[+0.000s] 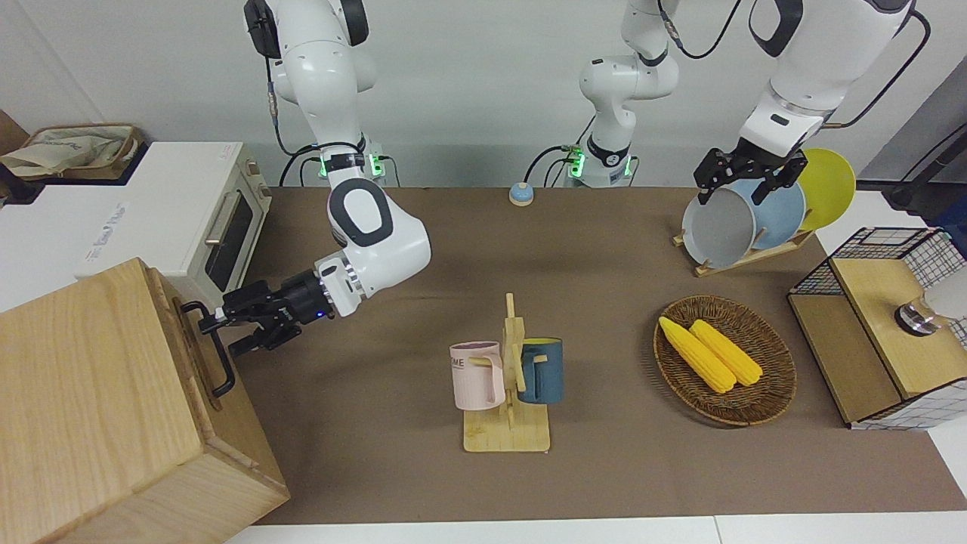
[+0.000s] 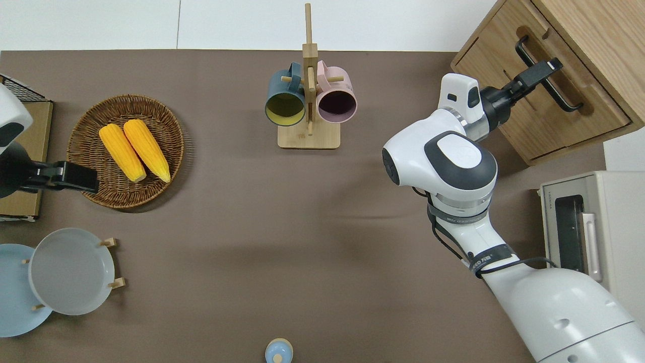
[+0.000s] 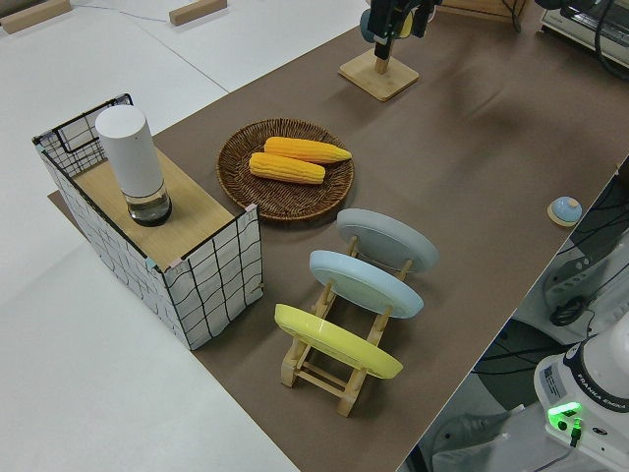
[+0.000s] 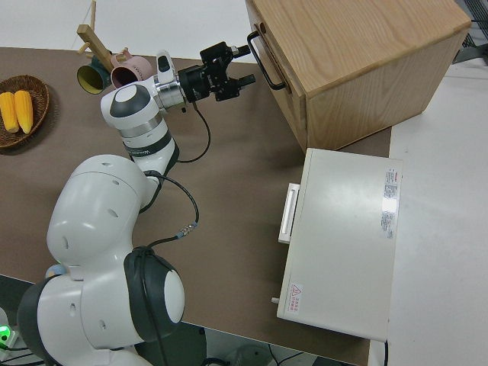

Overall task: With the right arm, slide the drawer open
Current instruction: 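Close the right gripper on the black drawer handle, then pull the handle toward the robot with the right gripper, sliding the drawer out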

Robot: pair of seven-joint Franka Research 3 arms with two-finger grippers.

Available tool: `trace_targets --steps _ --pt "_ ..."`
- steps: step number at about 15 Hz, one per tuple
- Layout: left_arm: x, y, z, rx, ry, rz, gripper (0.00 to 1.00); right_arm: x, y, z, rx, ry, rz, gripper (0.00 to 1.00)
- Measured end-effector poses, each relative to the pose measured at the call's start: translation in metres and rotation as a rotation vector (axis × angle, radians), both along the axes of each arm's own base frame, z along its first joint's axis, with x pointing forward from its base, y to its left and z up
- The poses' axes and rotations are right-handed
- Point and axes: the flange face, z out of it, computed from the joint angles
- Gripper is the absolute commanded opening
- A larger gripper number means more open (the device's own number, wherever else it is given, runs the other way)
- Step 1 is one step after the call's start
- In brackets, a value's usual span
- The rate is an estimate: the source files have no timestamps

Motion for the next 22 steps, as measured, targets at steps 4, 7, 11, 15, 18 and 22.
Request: trace_targets --steps 4,7,11,15,18,22 --pt "0.0 0.0 0.0 0.0 0.0 0.0 0.99 0.0023 -0.0094 0.0002 -0.004 0.0 -0.003 0.027" --pt "0.0 0.0 0.0 0.0 0.0 0.0 0.99 0.0042 -0.0125 -0.0002 0.0 0.002 0.011 0.0" --pt "0.0 0.0 0.0 0.0 0.0 0.0 0.99 0.0041 -0.0123 0.0008 -0.005 -0.006 0.015 0.0" --pt "0.0 0.0 0.0 0.0 0.0 0.0 0.99 0.0039 -0.012 0.0007 -0.005 -0.006 0.015 0.435" --pt "0.0 0.0 0.0 0.0 0.0 0.0 0.99 0.0038 -0.0111 0.0002 -0.003 -0.006 0.017 0.423" --pt "0.0 0.0 0.0 0.0 0.0 0.0 0.99 0.003 -0.0046 -0.0004 0.001 -0.003 0.03 0.07"
